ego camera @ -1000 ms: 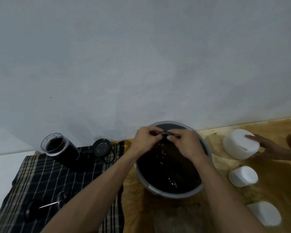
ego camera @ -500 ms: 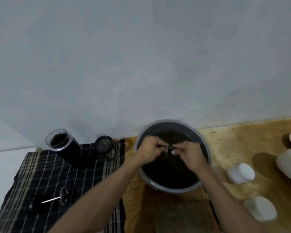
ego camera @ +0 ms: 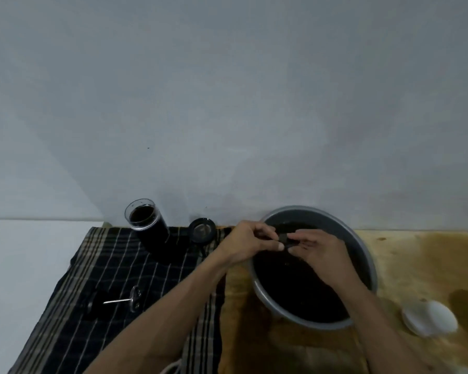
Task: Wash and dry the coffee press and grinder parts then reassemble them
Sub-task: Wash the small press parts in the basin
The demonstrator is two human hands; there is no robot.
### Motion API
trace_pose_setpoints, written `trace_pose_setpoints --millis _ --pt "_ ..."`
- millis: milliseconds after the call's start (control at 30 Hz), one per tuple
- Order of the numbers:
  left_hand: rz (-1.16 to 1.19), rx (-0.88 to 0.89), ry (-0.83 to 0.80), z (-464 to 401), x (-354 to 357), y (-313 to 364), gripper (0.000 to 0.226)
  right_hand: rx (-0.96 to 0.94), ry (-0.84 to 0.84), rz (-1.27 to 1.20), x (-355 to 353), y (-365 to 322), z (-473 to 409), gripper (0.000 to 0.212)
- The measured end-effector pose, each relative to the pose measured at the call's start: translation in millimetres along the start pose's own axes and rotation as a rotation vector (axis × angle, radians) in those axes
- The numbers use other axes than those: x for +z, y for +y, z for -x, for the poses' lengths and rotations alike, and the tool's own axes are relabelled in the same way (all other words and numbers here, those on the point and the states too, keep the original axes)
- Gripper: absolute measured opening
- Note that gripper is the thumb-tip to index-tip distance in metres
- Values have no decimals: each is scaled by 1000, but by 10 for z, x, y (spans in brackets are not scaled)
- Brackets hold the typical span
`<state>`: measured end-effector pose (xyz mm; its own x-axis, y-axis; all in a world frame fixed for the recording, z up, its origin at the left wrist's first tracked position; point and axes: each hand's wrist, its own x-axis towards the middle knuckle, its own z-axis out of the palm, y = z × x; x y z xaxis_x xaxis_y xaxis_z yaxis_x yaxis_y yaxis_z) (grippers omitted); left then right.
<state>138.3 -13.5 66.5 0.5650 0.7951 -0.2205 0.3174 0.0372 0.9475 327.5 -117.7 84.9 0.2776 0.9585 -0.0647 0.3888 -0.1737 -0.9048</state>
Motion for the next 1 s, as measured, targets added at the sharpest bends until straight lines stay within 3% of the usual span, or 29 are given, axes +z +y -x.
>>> trace_pose_setpoints --millis 133,367,533,733,800,900,1000 --pt "-207 -59 -31 353 -495 -251 38 3 -360 139 459 -236 -86 34" --pt "-485 -167 101 1000 -952 -978 48 109 -713 364 1645 -383 -104 39" --pt "-582 -231 208 1114 -816 -1565 47 304 -804 392 2135 -225 -52 45" --pt "-700 -275 140 1153 -760 -1891 61 341 -849 483 2275 -122 -67 39" --pt "-616 -259 246 1211 -855 -1869 58 302 -863 532 2242 -192 -143 40" --pt "-436 -227 606 1296 -1105 -1706 45 210 -859 553 2177 -491 -330 29" --pt "-321 -157 888 1303 -1364 -1526 50 172 -752 448 2117 -979 -501 17"
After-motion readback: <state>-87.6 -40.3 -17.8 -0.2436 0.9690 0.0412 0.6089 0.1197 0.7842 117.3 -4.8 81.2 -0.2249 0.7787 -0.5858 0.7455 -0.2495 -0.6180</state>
